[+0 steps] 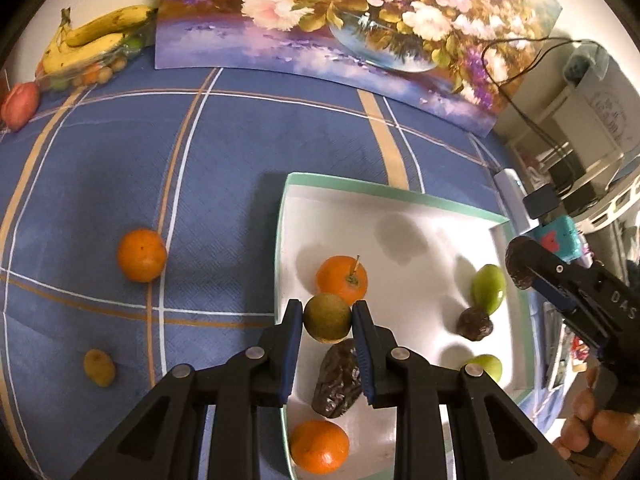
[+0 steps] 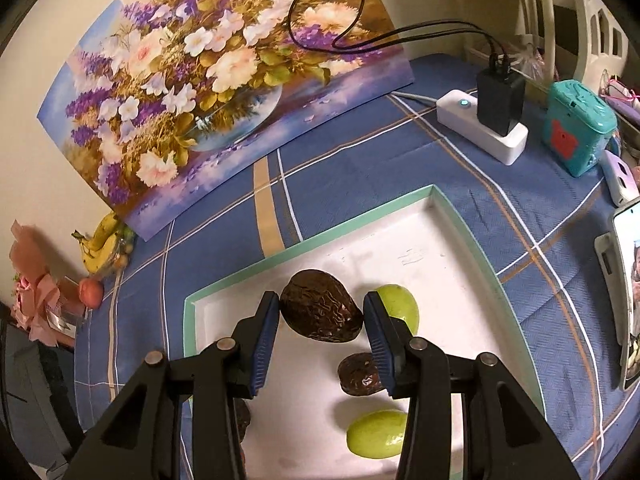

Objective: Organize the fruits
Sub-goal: 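Carry the date with the right tool while the left tool carries the small fruit over the tray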

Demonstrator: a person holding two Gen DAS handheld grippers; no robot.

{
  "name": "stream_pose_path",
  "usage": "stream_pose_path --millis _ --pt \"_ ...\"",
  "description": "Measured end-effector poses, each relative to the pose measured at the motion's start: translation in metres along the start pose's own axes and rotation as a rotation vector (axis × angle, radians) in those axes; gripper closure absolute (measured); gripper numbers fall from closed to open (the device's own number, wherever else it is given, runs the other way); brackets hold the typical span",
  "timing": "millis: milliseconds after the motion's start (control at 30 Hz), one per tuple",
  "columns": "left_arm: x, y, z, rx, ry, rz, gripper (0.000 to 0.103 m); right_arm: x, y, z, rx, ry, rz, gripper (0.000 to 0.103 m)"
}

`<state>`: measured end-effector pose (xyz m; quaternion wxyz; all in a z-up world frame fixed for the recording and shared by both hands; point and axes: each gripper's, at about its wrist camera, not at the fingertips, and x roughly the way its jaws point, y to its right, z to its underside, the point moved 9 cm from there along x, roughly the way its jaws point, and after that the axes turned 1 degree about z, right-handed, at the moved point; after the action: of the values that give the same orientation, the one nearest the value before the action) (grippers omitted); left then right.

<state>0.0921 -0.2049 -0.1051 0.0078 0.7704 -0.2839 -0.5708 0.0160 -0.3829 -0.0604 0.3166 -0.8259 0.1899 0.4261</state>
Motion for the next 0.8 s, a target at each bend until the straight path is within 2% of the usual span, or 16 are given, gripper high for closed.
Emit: stream_pose_path --millis 300,800 --pt "0.015 0.000 0.001 0.019 -0.032 -0.045 0.076 0.017 -0.001 0.008 -0.028 -0.046 0.016 0.058" --pt "0.025 0.000 0.006 0.019 -0.059 -0.061 0.076 0.050 -0.004 0.025 -0.095 -0.120 0.073 0.058"
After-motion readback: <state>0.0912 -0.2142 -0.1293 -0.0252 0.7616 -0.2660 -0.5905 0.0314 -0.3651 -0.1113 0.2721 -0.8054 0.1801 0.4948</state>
